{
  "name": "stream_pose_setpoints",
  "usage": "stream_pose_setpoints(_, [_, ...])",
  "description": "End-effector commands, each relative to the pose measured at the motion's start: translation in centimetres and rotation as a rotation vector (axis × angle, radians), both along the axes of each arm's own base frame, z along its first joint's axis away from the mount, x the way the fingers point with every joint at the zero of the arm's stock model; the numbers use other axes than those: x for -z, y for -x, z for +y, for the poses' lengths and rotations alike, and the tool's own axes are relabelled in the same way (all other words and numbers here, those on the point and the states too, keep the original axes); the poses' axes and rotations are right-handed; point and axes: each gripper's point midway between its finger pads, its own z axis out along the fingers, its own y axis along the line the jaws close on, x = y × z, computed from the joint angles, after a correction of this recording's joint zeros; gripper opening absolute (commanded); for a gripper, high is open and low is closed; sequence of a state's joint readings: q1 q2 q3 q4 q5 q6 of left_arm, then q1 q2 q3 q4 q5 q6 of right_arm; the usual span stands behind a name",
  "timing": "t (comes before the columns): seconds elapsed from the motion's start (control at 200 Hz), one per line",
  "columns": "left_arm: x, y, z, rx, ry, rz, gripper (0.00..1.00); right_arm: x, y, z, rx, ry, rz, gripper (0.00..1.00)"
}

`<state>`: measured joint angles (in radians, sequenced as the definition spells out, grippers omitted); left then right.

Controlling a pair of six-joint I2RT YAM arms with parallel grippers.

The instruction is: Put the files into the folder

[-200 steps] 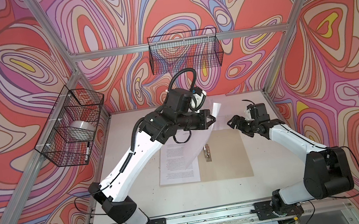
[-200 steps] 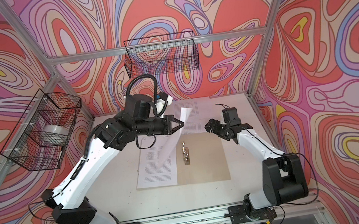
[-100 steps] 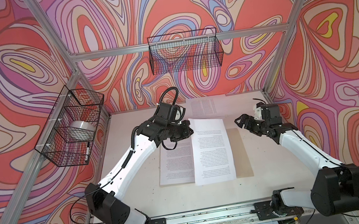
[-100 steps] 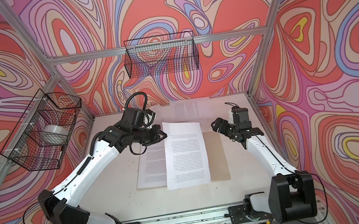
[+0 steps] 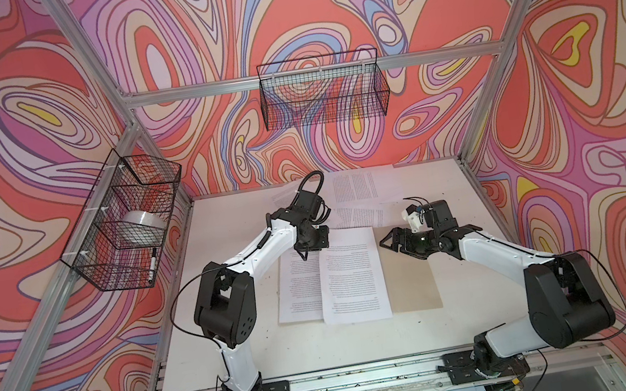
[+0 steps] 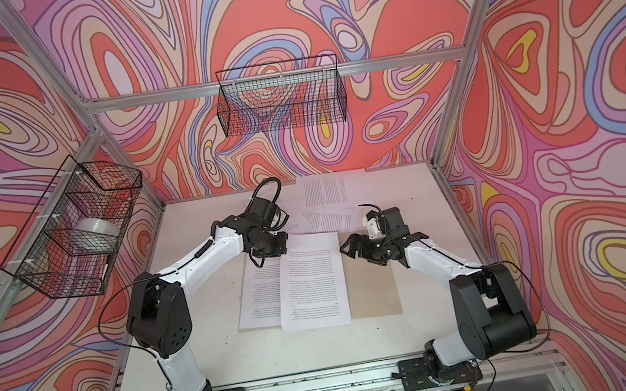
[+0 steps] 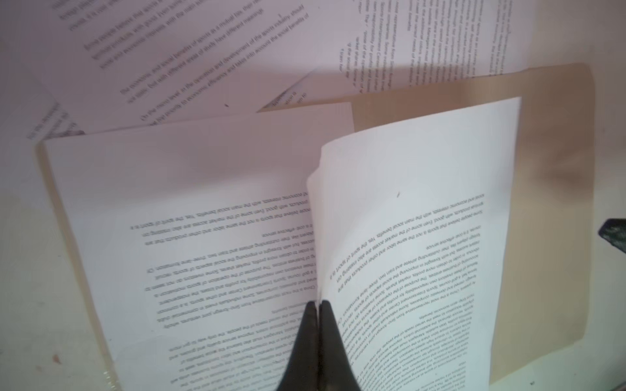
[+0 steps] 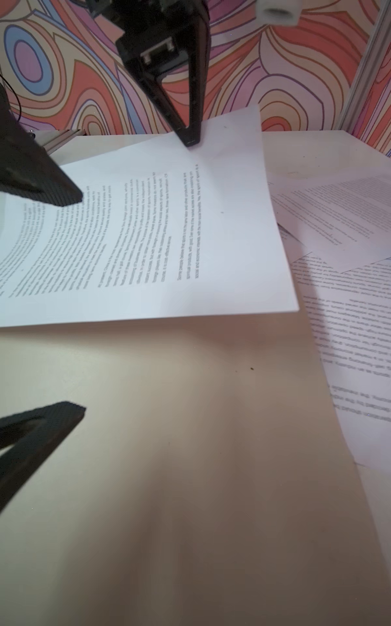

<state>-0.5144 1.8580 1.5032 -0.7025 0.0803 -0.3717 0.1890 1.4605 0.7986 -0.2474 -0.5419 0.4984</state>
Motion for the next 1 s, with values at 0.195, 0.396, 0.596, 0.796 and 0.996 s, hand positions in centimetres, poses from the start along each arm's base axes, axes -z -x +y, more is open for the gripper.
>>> stream_pose_setpoints(0.195, [1.7,-1.0,3.1,-0.075,-0.057,0.002,0.00,1.7,2.0,4.9,-0.183,-0.097,0.033,0.95])
stream_pose_setpoints(0.396, [2.0,-1.0,2.8,-0.074,-0.031,0.005,0.00,3.3,2.8,7.2,-0.239,-0.109,0.062,0.83])
stream_pose_setpoints(0.596, [2.1,-0.5,0.8,-0.064,0.105,0.041,0.00,4.0,2.7,8.2,-0.258,-0.123,0.077,0.72])
stream_pose_setpoints(0.796, [0.4,-0.1,-0.9,-0.044,0.247,0.033,0.00,4.3,3.1,8.5,-0.267,-0.140,0.100,0.64])
stream_pose_setpoints(0.996, [-1.2,-0.1,-1.4,-0.048,0.298,0.006,0.00,4.6,4.0,8.2,-0.267,-0.142,0.126,0.56])
